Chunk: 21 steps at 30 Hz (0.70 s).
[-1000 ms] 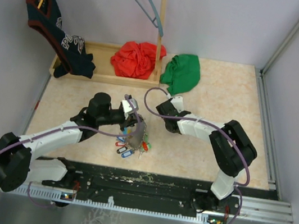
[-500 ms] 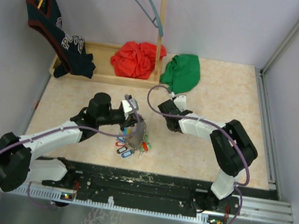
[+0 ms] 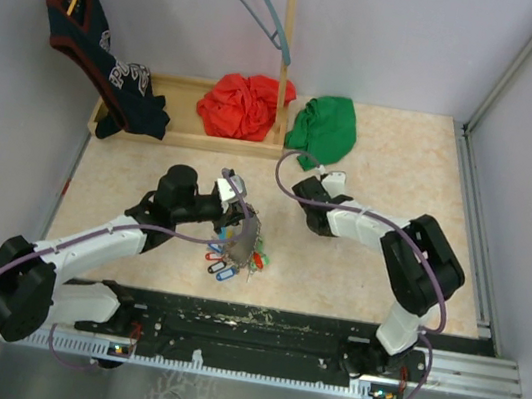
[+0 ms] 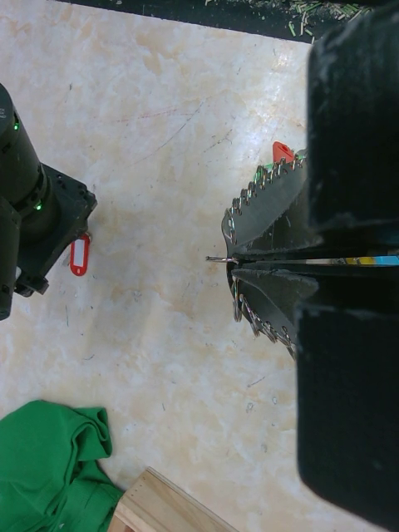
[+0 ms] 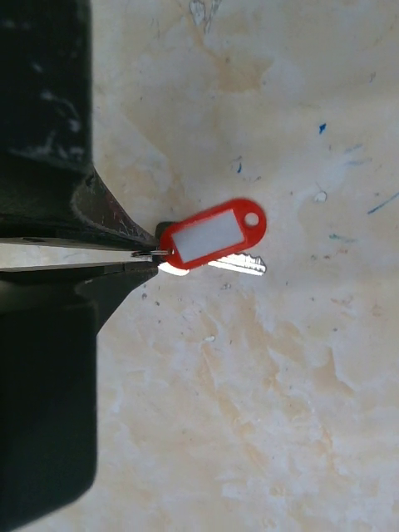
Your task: Put the keys on the keyring
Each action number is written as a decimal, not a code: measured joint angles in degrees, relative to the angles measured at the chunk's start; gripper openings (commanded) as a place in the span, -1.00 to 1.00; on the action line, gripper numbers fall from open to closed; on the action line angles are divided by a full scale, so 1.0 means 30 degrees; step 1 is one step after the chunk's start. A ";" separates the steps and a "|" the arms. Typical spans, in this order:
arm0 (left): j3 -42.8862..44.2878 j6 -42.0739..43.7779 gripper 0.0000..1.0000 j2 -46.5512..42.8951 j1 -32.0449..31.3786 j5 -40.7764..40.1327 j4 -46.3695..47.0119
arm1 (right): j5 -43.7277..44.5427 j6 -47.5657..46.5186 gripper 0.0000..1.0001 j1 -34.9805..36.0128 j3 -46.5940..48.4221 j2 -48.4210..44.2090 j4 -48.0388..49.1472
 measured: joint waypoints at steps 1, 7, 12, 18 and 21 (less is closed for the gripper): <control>0.0000 0.0007 -1.00 0.0000 0.0000 0.0000 0.0000 | -0.0007 0.0007 -0.78 -0.0117 -0.0073 -0.0095 -0.0029; 0.0000 0.0007 -1.00 0.0000 0.0000 0.0000 0.0000 | -0.0029 0.0000 -0.81 -0.0517 -0.0109 -0.0430 -0.0160; 0.0000 0.0007 -1.00 0.0000 0.0000 0.0000 0.0000 | -0.0248 -0.0022 -0.83 -0.0823 -0.0248 -0.0648 -0.0095; 0.0000 0.0000 -1.00 0.0000 -0.0007 0.0000 0.0000 | -0.0809 -0.0080 -0.84 -0.1100 -0.0335 -0.0685 0.0095; 0.0000 0.0000 -1.00 0.0000 -0.0015 0.0007 0.0000 | -0.1209 -0.0095 -0.88 -0.1246 -0.0335 -0.0692 0.0175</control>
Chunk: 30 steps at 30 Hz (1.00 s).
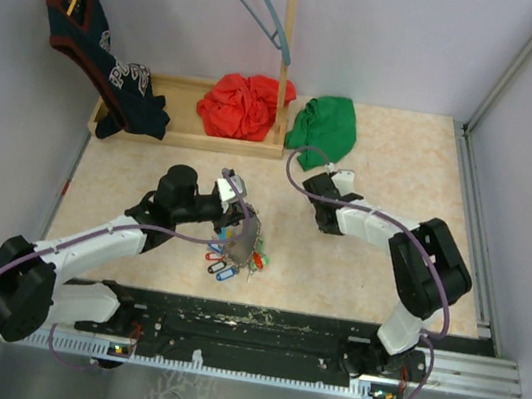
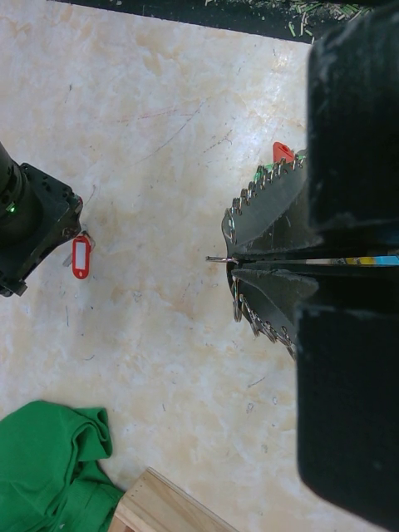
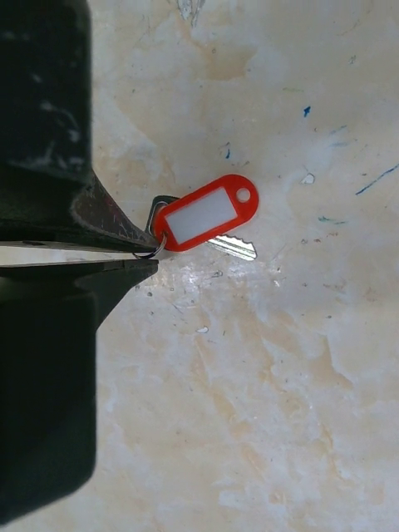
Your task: Put the keys on the keyring
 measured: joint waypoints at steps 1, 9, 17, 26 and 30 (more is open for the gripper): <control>0.0000 0.0000 -1.00 0.0000 0.0000 0.0000 0.0000 | -0.0153 0.0000 -0.88 -0.0022 -0.0007 -0.0036 0.0007; 0.0000 0.0000 -1.00 -0.0007 0.0000 0.0000 0.0000 | -0.2616 0.0503 -0.76 -0.0087 0.0000 -0.1698 0.0153; 0.0000 0.0007 -1.00 -0.0204 -0.0015 -0.0007 -0.0022 | -0.3526 0.0138 -0.65 -0.0175 0.0612 -0.1792 0.0153; 0.0000 0.0007 -1.00 -0.0226 -0.0087 -0.0007 -0.0022 | -0.4116 -0.2980 -0.64 -0.1122 0.2098 -0.0372 0.0546; 0.0000 0.0007 -1.00 -0.0226 -0.0095 -0.0007 -0.0022 | -0.4911 -0.4226 -0.66 -0.1144 0.3147 0.1173 0.0903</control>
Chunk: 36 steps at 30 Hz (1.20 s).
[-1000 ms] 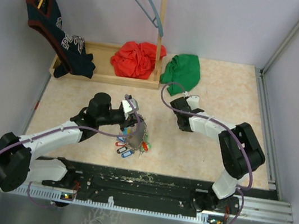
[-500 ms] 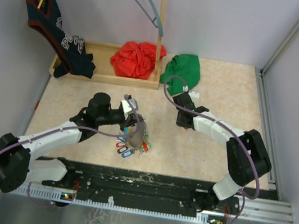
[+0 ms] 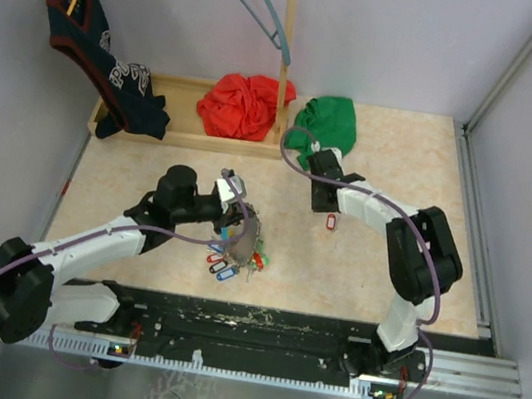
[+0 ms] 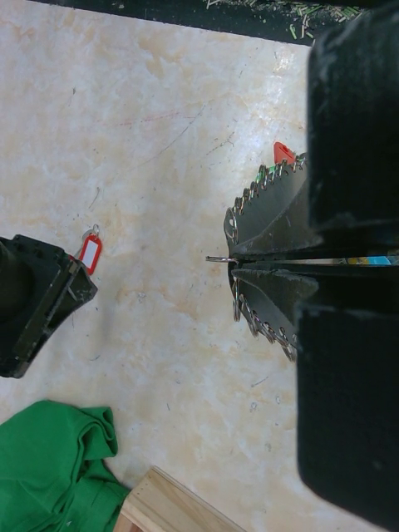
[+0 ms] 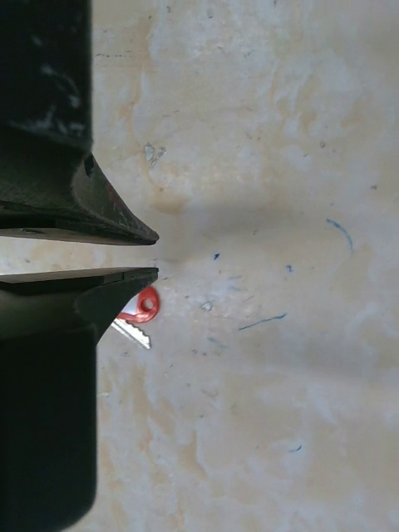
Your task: Put the keys on the keyring
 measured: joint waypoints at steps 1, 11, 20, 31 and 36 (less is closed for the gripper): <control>0.0000 0.0000 -1.00 0.0000 0.0000 0.0000 0.0000 | -0.0204 -0.0189 -0.67 -0.0058 0.0277 0.0372 0.0015; 0.0000 0.0000 -1.00 0.0000 0.0000 0.0000 0.0000 | -0.1217 -0.0619 -0.72 -0.1362 0.0984 0.1698 -0.0670; 0.0000 0.0000 -1.00 0.0000 0.0000 0.0000 0.0000 | -0.1719 0.0175 -0.74 -0.2667 -0.1122 -0.0182 -0.2302; 0.0000 0.0000 -1.00 0.0000 -0.0029 0.0007 0.0000 | -0.3832 0.1377 -0.73 -0.2353 -0.3271 -0.2783 -0.4109; 0.0000 -0.0007 -1.00 0.0000 -0.0029 0.0007 0.0000 | -0.4430 0.1435 -0.61 -0.0801 -0.3264 -0.2973 -0.4401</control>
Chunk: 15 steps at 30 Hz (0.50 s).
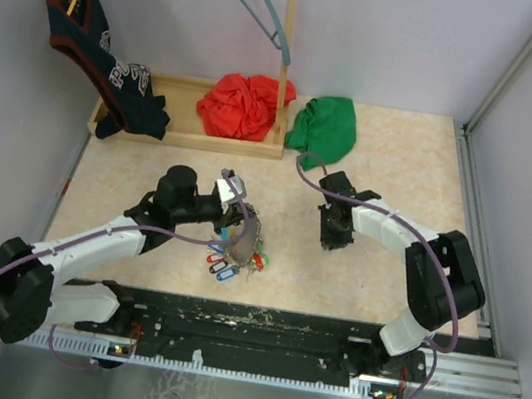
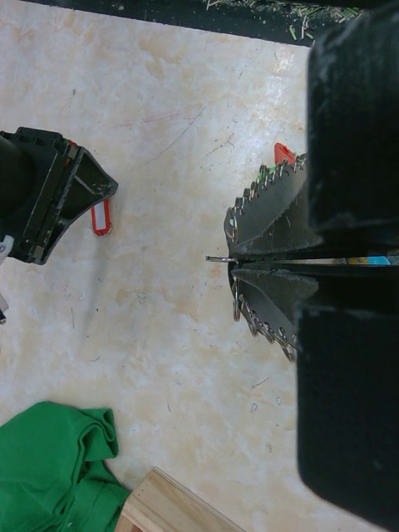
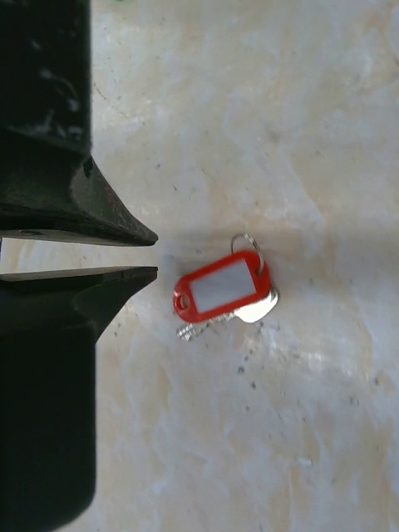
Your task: Put the keys on the keyring
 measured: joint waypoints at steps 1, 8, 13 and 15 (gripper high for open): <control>0.0000 0.0000 -1.00 0.0000 0.0000 0.0000 0.0000 | -0.0066 -0.0015 -0.58 0.0211 0.0007 0.0000 -0.0058; 0.0000 0.0000 -1.00 -0.0007 0.0000 0.0000 0.0000 | 0.0262 -0.2331 -0.27 0.0612 0.1464 -0.0073 -0.0765; 0.0000 0.0000 -1.00 -0.0015 -0.0007 0.0000 0.0000 | 0.0561 -0.4335 -0.19 0.0612 0.3621 0.0809 -0.0940; 0.0000 0.0000 -1.00 -0.0022 -0.0007 0.0000 0.0000 | 0.0568 -0.5013 -0.08 0.0612 0.3847 0.1435 -0.0714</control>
